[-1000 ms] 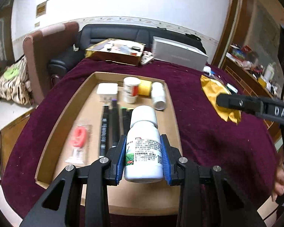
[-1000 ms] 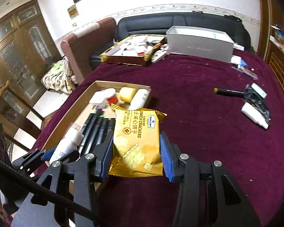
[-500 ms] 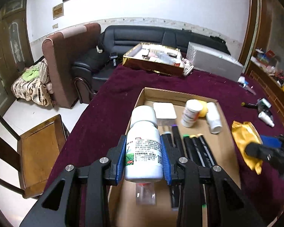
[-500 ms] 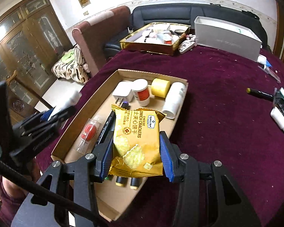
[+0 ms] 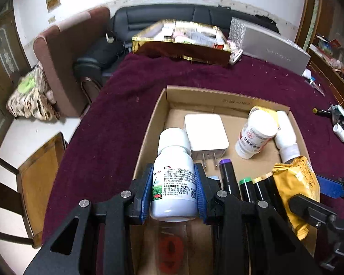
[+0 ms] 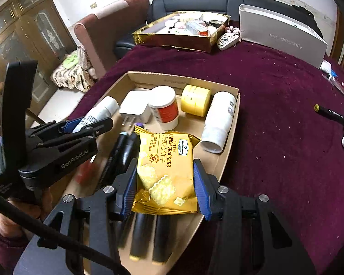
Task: Organize objects
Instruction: 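Carry bottle and cracker bag into the box and open both tools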
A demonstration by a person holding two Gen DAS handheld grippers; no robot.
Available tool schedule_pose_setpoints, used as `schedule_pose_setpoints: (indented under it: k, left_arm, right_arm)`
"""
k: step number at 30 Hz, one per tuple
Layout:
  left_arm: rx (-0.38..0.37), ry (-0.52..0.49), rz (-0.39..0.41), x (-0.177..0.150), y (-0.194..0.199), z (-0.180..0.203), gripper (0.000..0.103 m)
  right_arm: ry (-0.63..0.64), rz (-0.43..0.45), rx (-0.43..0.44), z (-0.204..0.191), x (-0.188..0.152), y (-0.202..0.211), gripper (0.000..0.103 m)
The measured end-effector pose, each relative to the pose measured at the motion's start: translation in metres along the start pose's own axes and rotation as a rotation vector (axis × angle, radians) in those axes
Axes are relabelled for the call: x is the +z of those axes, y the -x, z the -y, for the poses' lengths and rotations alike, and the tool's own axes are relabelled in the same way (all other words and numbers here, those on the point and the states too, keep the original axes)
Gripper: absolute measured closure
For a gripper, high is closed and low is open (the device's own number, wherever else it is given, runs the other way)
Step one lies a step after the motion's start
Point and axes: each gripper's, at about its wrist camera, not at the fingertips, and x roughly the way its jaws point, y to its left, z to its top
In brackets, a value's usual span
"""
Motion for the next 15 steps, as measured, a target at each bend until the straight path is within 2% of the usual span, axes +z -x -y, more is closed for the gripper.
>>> schedule_pose_setpoints:
  k: [9,15]
  left_arm:
    - [-0.027,0.005,-0.041,0.001,-0.005,-0.003,0.074]
    - [-0.039,0.0,-0.031,0.002,-0.003,-0.004,0.073]
  right_arm:
    - [-0.002,-0.015,-0.037,0.006,0.002,-0.017,0.059]
    - [-0.005,-0.004,-0.049,0.005,0.004,-0.018,0.056]
